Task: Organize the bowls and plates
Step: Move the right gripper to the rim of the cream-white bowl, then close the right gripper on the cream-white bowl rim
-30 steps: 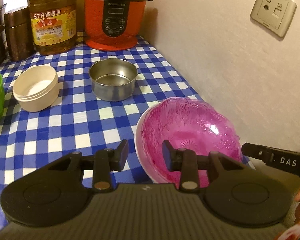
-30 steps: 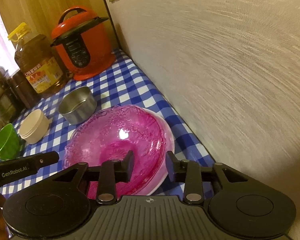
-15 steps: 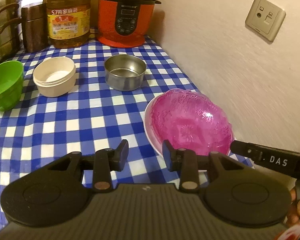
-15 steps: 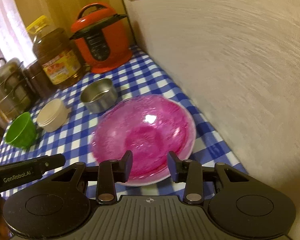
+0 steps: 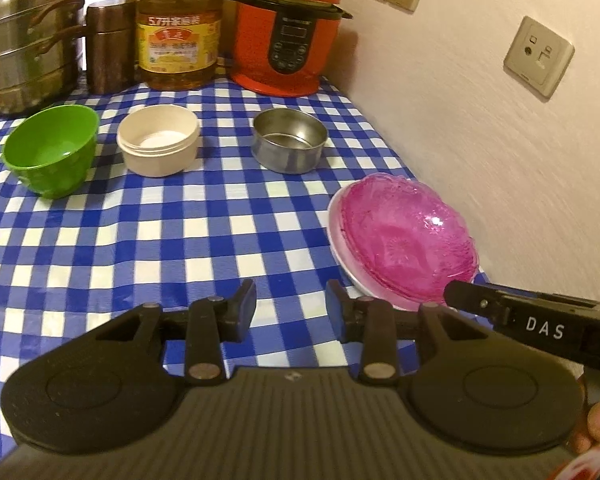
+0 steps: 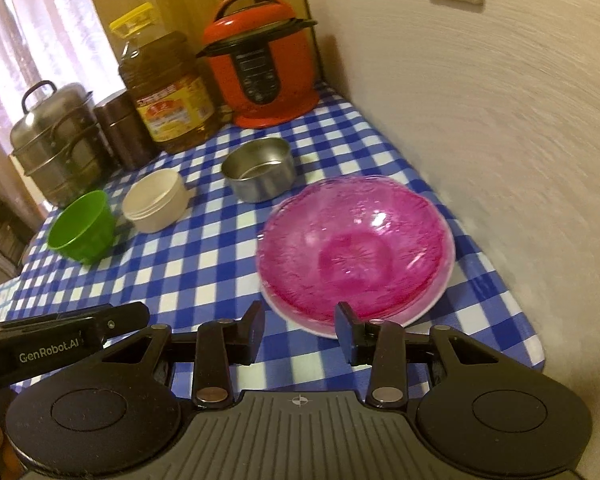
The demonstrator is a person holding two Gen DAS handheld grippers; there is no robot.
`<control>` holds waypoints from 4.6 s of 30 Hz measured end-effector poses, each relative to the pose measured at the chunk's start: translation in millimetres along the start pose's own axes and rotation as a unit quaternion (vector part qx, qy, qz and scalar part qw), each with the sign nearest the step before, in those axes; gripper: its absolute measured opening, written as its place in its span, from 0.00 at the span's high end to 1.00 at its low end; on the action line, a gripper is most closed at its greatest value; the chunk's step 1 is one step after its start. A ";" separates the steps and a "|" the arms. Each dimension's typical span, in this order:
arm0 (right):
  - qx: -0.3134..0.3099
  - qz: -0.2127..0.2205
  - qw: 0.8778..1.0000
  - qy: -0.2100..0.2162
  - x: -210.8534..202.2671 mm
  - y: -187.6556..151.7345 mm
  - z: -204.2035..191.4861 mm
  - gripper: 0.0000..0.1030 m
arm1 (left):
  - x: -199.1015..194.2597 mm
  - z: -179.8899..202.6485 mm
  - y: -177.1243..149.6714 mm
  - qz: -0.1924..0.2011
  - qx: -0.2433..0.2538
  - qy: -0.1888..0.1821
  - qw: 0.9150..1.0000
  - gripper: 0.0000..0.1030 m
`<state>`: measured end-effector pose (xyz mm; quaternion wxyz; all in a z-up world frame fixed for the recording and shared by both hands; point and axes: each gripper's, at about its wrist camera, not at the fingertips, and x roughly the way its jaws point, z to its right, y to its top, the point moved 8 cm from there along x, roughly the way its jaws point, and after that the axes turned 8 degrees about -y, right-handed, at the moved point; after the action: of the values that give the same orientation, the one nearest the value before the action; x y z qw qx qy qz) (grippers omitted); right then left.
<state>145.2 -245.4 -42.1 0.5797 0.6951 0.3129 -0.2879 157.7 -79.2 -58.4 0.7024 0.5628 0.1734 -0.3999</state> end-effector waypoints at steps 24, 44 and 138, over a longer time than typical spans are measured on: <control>-0.031 -0.009 0.999 0.023 -3.8 -6.2 -55.1 0.62 | -32.9 -34.7 7.2 0.021 -0.021 0.004 1.000 0.66; -0.018 -0.010 1.000 0.022 22.5 18.1 -53.5 0.62 | -2.2 -45.5 37.5 0.018 -0.029 -0.008 0.999 0.66; 0.008 -0.047 0.990 0.130 254.8 113.4 -167.3 0.88 | 124.4 -210.6 87.9 0.132 -0.271 0.055 0.952 0.85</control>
<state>401.3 -69.7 -138.5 0.5140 0.7158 0.4160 -0.2244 344.8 75.0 -151.9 0.8644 0.3900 0.2380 -0.2099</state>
